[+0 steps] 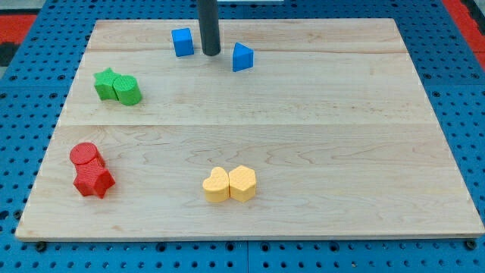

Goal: Push the blue cube to the top center of the board

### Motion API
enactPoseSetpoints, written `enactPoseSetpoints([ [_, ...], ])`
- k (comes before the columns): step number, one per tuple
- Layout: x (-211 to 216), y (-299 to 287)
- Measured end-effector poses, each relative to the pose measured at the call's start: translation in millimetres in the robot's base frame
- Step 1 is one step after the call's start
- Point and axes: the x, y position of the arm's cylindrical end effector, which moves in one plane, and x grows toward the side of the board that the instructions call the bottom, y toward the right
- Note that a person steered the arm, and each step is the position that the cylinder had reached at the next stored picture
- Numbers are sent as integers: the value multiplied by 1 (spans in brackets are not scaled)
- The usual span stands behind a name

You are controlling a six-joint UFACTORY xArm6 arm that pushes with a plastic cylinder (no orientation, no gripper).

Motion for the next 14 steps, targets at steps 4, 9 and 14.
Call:
enactPoseSetpoints([
  [4,-38,-46],
  [9,-66,-5],
  [14,-59,45],
])
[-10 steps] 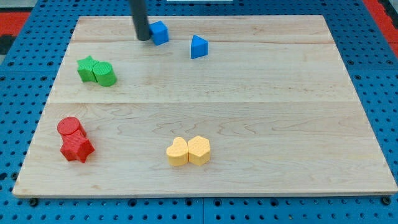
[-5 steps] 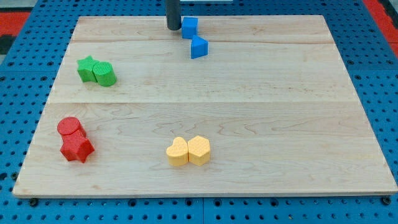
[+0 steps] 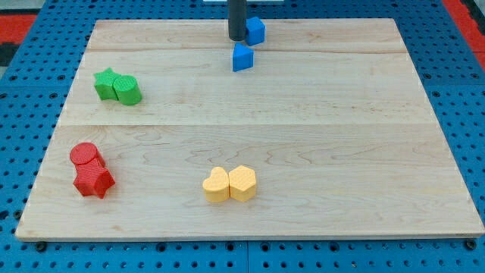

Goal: Push the blue cube to the top center of the board

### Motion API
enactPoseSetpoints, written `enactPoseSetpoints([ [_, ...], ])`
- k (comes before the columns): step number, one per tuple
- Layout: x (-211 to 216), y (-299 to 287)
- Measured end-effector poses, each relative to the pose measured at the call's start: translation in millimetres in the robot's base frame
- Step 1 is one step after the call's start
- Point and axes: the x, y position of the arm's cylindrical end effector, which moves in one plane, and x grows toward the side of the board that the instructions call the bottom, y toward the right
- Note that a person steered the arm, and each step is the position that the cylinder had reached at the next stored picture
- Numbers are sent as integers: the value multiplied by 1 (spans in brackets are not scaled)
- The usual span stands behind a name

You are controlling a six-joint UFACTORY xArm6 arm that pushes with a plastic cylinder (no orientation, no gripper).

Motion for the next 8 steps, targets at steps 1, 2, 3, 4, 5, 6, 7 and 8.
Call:
enactPoseSetpoints([
  [1,-12,0],
  [2,-26,0],
  [3,-42,-21],
  [4,-39,-15],
  [5,-42,-1],
  [6,-42,1],
  [7,-35,-7],
  [8,-20,-9],
])
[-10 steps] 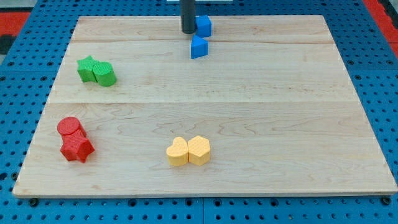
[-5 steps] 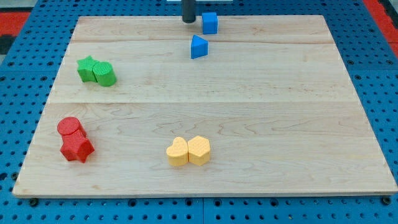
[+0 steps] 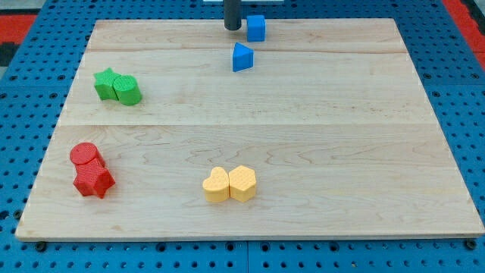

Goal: Push the blue cube to the top center of the board

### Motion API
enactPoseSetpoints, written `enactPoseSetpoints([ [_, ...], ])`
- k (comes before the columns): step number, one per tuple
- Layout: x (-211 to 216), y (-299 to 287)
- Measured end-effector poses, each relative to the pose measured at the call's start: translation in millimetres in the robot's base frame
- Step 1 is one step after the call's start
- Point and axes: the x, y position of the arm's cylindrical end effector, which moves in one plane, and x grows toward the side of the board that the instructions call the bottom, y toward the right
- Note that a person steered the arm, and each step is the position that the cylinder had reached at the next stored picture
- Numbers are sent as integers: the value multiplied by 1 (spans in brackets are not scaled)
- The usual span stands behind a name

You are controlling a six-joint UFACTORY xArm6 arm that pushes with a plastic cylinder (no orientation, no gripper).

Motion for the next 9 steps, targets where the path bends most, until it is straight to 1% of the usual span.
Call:
enactPoseSetpoints([
  [1,29,0],
  [2,44,13],
  [3,43,62],
  [4,18,88],
  [5,-10,97],
  [8,-13,55],
  [9,4,92],
])
